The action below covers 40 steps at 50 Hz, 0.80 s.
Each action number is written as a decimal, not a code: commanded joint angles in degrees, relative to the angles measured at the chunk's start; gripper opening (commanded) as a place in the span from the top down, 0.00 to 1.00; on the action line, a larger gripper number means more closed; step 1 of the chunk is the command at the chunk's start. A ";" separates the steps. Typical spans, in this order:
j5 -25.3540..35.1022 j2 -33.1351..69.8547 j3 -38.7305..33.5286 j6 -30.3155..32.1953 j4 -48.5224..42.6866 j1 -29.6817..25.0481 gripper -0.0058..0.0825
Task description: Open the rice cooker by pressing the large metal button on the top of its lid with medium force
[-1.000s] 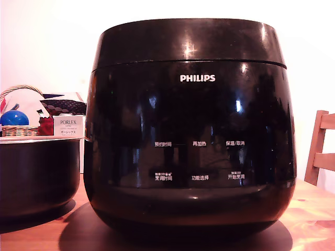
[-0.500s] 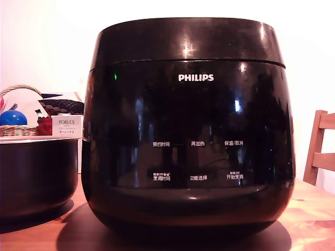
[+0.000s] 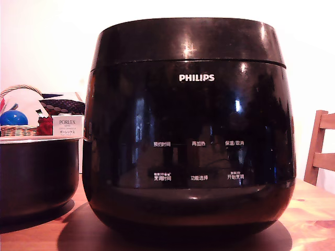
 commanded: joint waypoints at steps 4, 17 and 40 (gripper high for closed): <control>-2.36 7.15 2.93 10.54 1.46 -5.33 0.96; -8.74 19.28 7.80 19.32 7.54 -15.93 0.96; -12.24 32.30 14.56 23.76 9.79 -25.83 0.96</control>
